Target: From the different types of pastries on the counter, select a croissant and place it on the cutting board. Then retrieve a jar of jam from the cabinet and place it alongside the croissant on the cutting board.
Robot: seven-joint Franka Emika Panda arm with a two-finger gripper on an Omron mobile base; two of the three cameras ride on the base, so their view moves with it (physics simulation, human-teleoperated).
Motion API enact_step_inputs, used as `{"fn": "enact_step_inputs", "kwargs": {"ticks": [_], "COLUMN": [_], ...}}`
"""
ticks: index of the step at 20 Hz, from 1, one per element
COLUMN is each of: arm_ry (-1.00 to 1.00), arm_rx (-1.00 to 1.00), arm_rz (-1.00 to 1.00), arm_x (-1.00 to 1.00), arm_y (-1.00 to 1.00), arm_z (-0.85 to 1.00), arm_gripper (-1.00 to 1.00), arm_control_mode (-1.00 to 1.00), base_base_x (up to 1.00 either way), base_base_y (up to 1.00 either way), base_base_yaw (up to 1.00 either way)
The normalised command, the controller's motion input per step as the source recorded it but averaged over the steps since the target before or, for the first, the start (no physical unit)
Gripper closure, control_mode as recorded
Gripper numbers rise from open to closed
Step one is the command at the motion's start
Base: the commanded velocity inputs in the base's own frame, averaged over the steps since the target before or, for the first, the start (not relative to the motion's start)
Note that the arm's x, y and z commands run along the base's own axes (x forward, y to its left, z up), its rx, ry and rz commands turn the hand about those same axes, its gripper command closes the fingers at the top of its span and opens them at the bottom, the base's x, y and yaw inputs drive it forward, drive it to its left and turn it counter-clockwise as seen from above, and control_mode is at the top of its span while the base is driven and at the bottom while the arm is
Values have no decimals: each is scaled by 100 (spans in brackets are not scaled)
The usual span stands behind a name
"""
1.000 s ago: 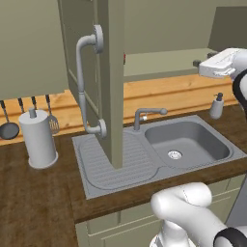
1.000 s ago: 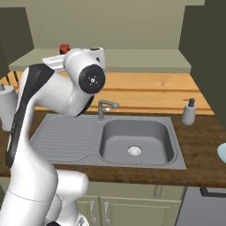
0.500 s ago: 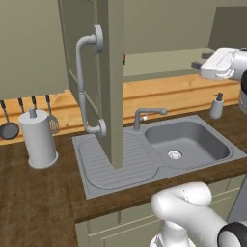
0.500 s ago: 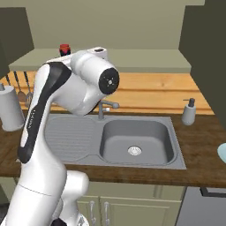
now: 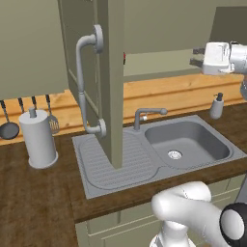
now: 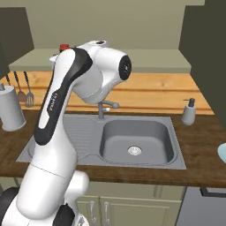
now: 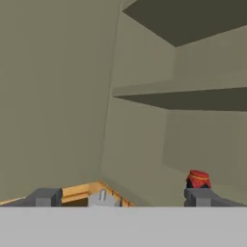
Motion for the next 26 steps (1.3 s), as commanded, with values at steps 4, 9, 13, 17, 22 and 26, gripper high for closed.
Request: {"fn": "enact_step_inputs", "kwargs": {"ticks": [4,9,13,17,22,26], "arm_ry": [13,10,1,10,9,6], "arm_rx": [-18,-7,0,-10,-5,0], "arm_rz": [15,9,4,5,2,0], "arm_x": [39,30,14,16,4,42], "arm_y": [75,35,0,0,8,27], "arm_z": [25,2,-15,-49,-18,0], "arm_gripper": [-100,-100,-100,-100,-100,-100], "arm_control_mode": [-100,-100,-100,-100,-100,-100], "base_base_x": [0,0,0,0,0,0], "base_base_y": [0,0,0,0,0,0], "base_base_yaw": [0,0,0,0,0,0]}}
